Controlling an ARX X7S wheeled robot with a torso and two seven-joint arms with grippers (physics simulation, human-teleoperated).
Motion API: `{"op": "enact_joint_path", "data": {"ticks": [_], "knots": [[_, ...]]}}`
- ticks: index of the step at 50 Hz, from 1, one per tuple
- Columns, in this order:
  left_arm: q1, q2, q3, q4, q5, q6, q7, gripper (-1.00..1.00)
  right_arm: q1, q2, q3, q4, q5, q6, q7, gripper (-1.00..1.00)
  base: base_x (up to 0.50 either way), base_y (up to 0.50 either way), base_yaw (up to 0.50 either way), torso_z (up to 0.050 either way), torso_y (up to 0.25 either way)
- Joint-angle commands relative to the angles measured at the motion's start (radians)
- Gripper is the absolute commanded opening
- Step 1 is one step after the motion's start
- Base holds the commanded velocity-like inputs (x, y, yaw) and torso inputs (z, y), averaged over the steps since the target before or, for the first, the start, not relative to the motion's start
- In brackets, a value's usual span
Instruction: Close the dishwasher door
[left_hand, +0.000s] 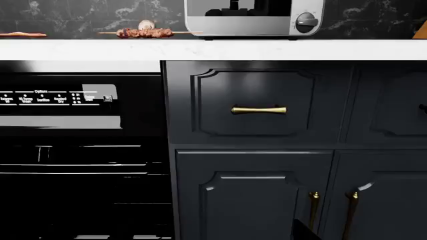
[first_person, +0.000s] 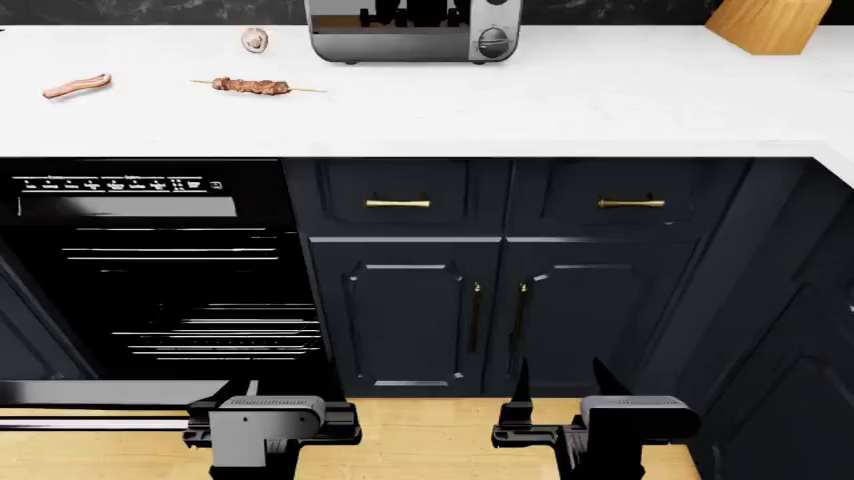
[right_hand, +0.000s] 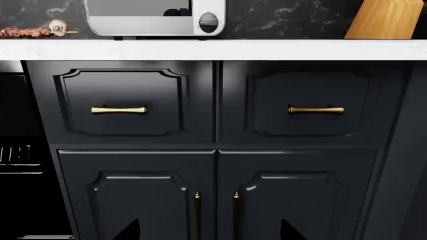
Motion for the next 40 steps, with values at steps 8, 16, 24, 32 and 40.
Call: {"op": "enact_joint_path", "data": {"ticks": [8,16,24,32,40], "knots": [[0.004,-0.038,0.043,-0.008,-0.044,0.007,-0.046,1.0,0.0,0.041,-0.055,0.013,0.011,-0.013,0.049,1.0,0.0,0.0,0.0,0.0,0.0],[0.004,-0.054,0.061,0.003,-0.062,0.001,-0.064,1.0,-0.004,0.056,-0.076,0.008,0.019,-0.019,0.071,1.0,0.0,0.0,0.0,0.0,0.0],[0.079,-0.067,0.079,0.098,-0.073,0.017,-0.083,1.0,-0.076,0.079,-0.077,-0.063,0.043,-0.042,0.079,1.0,0.0,0.0,0.0,0.0,0.0],[0.182,-0.075,0.083,0.158,-0.081,0.092,-0.11,1.0,-0.178,0.099,-0.068,-0.087,0.03,-0.187,0.112,1.0,0.0,0.0,0.0,0.0,0.0],[0.276,-0.082,0.08,0.157,-0.098,0.181,-0.13,1.0,-0.261,0.123,-0.067,-0.101,0.037,-0.284,0.121,1.0,0.0,0.0,0.0,0.0,0.0]]}}
